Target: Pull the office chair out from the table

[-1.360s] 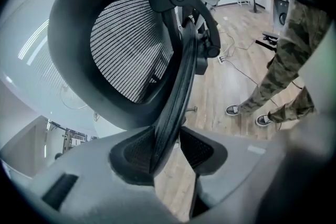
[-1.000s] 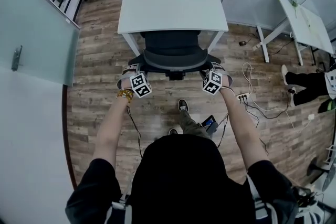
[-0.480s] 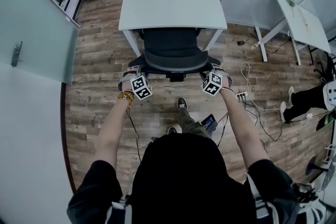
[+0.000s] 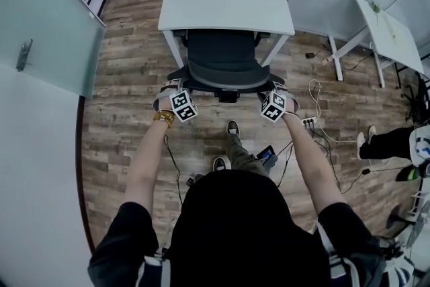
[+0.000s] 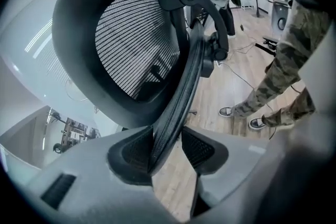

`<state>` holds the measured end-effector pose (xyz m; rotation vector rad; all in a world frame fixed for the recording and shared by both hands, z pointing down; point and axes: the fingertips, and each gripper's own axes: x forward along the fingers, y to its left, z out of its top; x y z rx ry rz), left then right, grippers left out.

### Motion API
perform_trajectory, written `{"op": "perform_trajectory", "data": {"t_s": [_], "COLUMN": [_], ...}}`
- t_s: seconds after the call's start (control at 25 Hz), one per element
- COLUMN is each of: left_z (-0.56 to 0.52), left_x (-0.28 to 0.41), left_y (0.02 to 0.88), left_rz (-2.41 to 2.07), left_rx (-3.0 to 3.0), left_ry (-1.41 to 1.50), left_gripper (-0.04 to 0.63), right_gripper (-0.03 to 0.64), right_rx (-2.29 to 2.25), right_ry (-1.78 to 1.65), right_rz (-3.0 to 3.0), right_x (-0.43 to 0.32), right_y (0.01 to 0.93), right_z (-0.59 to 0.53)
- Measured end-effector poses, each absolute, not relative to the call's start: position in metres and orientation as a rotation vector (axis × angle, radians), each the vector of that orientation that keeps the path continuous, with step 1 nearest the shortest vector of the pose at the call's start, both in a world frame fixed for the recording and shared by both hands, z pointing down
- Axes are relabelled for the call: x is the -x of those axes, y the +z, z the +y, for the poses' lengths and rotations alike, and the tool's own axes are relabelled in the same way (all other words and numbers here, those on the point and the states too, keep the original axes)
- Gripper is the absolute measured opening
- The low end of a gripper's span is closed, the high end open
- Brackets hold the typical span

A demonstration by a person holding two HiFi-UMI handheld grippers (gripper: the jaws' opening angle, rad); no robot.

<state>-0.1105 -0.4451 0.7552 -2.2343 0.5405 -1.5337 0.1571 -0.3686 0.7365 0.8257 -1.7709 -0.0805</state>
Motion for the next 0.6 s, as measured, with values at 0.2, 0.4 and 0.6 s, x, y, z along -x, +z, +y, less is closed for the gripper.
{"op": "perform_trajectory", "data": {"t_s": [0.2,0.4,0.6], "left_z": [-0.430,-0.417,-0.402], "left_x": [0.118,0.119,0.120], "left_y": [0.753,0.755,0.752], "left_rz": [0.535,0.552,0.555], "left_rx": [2.216,2.227,2.225], "left_ry": [-1.519,-1.527,-1.501], "left_gripper": [0.169,0.172,0.172], "right_gripper": [0.132,0.133,0.135], "right_rx": [-0.827,-0.839,-0.839], "right_ry": [-0.117,-0.099,-0.091], "right_rz": [-1.779,-1.773,-1.765], "right_x": [-0.150,-0.148,-0.148], "right_y": [0.735,0.736,0.735], "right_z": [-0.350,-0.338,-0.326]}}
